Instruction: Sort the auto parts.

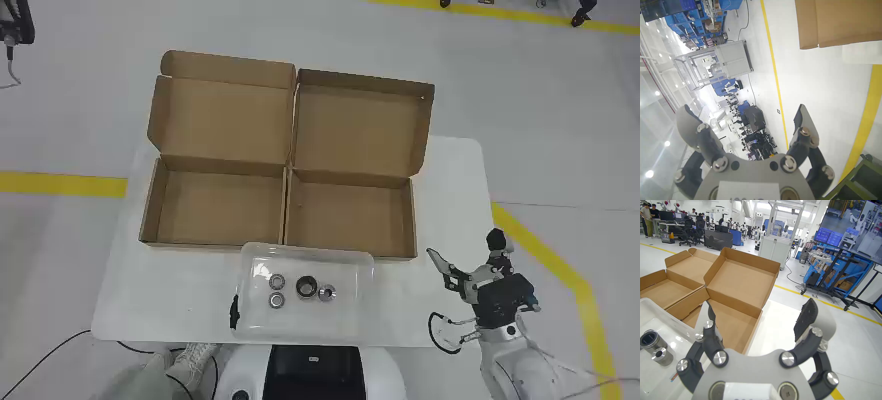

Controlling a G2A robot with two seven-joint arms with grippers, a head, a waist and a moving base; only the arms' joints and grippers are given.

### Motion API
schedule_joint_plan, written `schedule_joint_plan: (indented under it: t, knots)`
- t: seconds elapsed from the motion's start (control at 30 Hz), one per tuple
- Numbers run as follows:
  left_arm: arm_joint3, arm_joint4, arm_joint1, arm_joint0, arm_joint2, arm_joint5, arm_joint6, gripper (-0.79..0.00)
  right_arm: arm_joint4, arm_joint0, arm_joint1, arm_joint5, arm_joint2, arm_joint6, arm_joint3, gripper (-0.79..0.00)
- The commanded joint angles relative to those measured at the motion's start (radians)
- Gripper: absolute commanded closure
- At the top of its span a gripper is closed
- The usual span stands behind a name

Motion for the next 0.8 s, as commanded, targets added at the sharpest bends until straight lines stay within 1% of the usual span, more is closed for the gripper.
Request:
schedule_joint_plan:
  t: [0.0, 0.47, 0.53, 0.63, 0.77]
  knots:
    - [0.000, 0.000, 0.000, 0.000, 0.000, 0.000, 0.000, -0.785, 0.000, 0.000, 0.000, 0.000, 0.000, 0.000, 0.000, -0.784]
    - [0.000, 0.000, 0.000, 0.000, 0.000, 0.000, 0.000, -0.785, 0.004, 0.002, 0.000, -0.010, -0.005, 0.003, 0.002, -0.785]
    - [0.000, 0.000, 0.000, 0.000, 0.000, 0.000, 0.000, -0.785, 0.016, 0.022, 0.002, -0.044, -0.014, 0.019, 0.009, -0.785]
    - [0.000, 0.000, 0.000, 0.000, 0.000, 0.000, 0.000, -0.785, 0.022, 0.063, 0.007, -0.125, -0.026, 0.030, 0.031, -0.785]
    - [0.000, 0.000, 0.000, 0.000, 0.000, 0.000, 0.000, -0.785, 0.054, 0.109, 0.016, -0.263, -0.042, 0.020, 0.063, -0.785]
